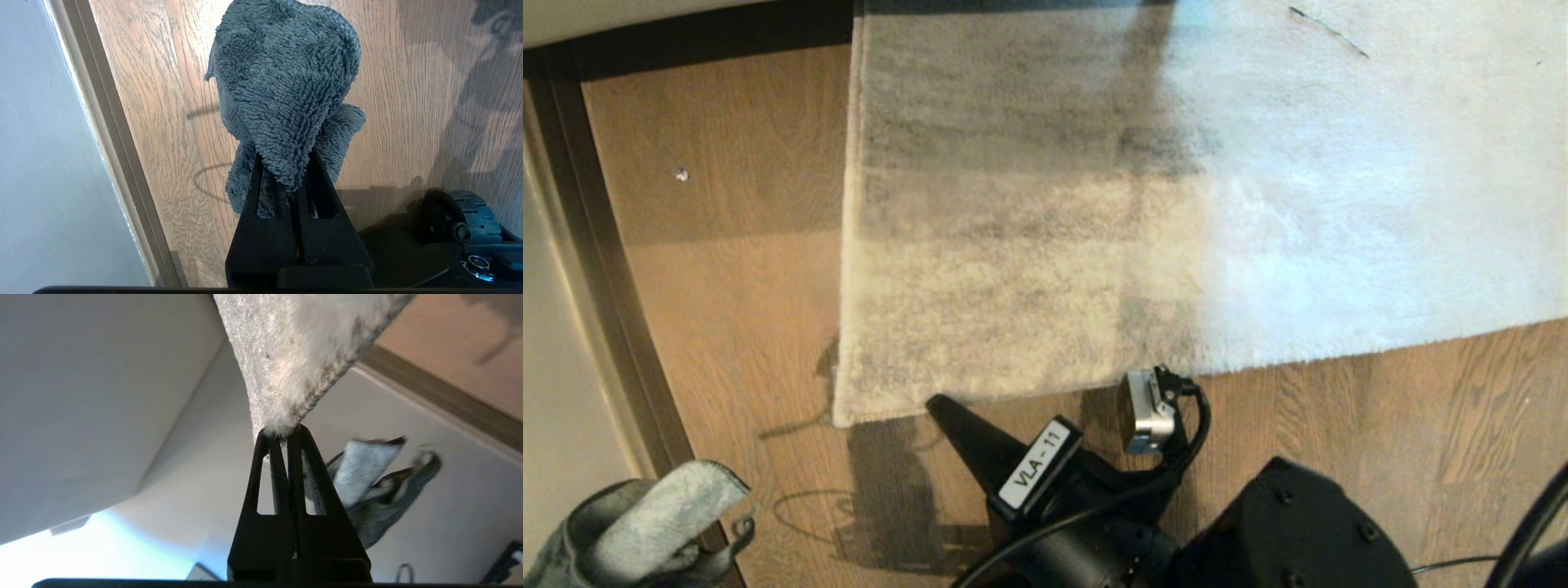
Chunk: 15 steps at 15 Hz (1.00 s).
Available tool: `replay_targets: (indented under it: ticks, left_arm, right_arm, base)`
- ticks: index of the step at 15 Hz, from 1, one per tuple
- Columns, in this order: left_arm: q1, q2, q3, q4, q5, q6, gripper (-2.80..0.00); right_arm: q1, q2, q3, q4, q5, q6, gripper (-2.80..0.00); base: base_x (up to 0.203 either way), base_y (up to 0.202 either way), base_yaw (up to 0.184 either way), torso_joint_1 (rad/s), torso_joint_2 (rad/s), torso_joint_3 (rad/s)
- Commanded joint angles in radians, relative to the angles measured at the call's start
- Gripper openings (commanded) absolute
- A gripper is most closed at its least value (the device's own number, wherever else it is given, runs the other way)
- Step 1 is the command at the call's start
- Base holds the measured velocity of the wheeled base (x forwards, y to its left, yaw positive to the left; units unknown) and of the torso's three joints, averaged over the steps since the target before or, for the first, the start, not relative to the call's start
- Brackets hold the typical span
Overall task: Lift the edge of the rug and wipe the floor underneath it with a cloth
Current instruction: Lay down the carpet
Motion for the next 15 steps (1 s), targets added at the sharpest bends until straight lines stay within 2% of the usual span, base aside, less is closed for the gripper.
replay_targets:
  ticks: [1, 5, 6, 13, 15]
  left_arm:
    - [0.0, 0.0, 0.0, 0.0, 0.0, 0.0, -2.8]
    - [0.0, 0.0, 0.0, 0.0, 0.001, 0.0, -2.8]
    - [0.0, 0.0, 0.0, 0.0, 0.001, 0.0, -2.8]
    - [0.0, 0.0, 0.0, 0.0, 0.0, 0.0, -2.8]
    - [0.0, 0.0, 0.0, 0.0, -0.001, 0.0, -2.8]
  right_arm:
    - [-0.03, 0.035, 0.012, -0.041, -0.002, -0.012, -2.8]
    - [-0.08, 0.044, 0.02, -0.041, 0.0, -0.038, -2.8]
    - [-0.086, 0.043, 0.02, -0.041, 0.0, -0.038, 0.0]
    - [-0.09, 0.055, 0.019, -0.041, 0.0, -0.042, 0.0]
    - [-0.103, 0.093, 0.019, -0.041, -0.001, -0.067, 0.0]
  base:
    - [0.0, 0.0, 0.0, 0.0, 0.0, 0.0]
    - [0.0, 0.0, 0.0, 0.0, 0.0, 0.0]
    - [0.0, 0.0, 0.0, 0.0, 0.0, 0.0]
    - [0.0, 0.0, 0.0, 0.0, 0.0, 0.0]
    - [0.0, 0.0, 0.0, 0.0, 0.0, 0.0]
